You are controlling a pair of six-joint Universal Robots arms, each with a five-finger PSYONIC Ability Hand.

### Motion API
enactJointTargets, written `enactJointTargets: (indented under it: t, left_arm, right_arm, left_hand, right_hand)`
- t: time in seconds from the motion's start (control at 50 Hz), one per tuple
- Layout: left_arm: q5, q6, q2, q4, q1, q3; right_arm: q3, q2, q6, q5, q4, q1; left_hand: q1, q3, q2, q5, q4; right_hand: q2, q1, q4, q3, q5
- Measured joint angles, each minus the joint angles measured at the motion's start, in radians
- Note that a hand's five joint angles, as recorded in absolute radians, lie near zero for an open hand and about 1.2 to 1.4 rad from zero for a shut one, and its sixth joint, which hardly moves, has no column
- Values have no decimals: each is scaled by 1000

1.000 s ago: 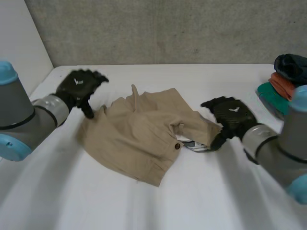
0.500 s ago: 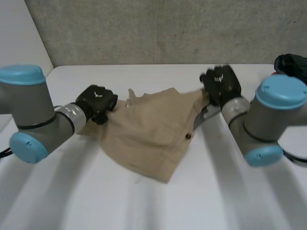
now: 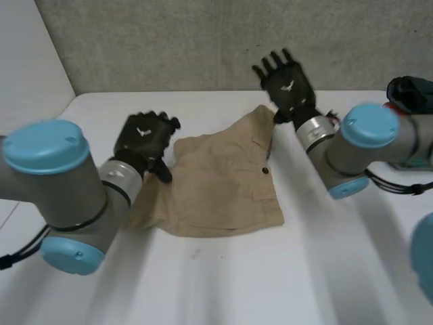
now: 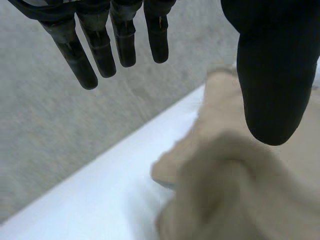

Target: Fold the laundry.

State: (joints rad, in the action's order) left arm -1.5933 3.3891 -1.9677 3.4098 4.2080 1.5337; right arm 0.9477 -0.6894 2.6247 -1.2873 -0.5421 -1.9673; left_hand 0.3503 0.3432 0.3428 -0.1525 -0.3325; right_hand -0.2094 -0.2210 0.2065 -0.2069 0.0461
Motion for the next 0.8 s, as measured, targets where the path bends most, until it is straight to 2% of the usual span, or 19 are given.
enactJointTargets:
  t: [0.12,0.16,0.22,0.24,0.32,0.4,0.48,0.58,0.74,0.8]
  left_arm:
    - [40,13,147,-5,38,78]
    - [67,31,210,-7,64,128]
    - [106,69,269,-8,110,191]
    - [126,92,290,-8,138,221]
    - [194,168,321,-13,233,305]
    - [278,225,297,-22,333,366]
    - [359,245,226,-32,400,385]
    - [453,254,97,-36,445,372]
    - [485,264,-17,-25,444,325]
    - [482,265,-29,-23,437,311]
  right_arm:
    - [183,-276,74,-70,89,37]
    - [246,-389,91,-90,193,50]
    - [292,-466,102,-101,324,62]
    - [321,-503,109,-107,430,68]
    - [394,-541,136,-107,647,78]
    - [490,-542,181,-100,737,75]
    - [575,-535,216,-95,693,56]
    - [663,-500,251,-95,527,-11]
    - [673,-368,252,-102,339,-92]
    - [656,-323,247,-103,301,-110]
  left_hand:
    - [0,0,-1,0,0]
    - [0,0,-1,0,0]
    - [0,0,-1,0,0]
    - [0,0,-1,0,0]
    - [6,17,19,-39,-28]
    - [13,40,40,-62,-52]
    - [62,71,69,-93,-82]
    - [113,120,117,-141,-132]
    - [320,314,315,-325,-324]
    - [452,451,460,-461,-463]
  right_hand:
    - [0,0,0,0,0]
    - [0,0,0,0,0]
    - [0,0,0,0,0]
    - [0,0,0,0,0]
    - [0,0,0,0,0]
    - [-3,-5,13,-13,12]
    - [-77,-56,83,-84,74]
    - [-152,-157,173,-172,166]
    - [-197,-202,222,-216,217]
    - [-200,-216,236,-230,228]
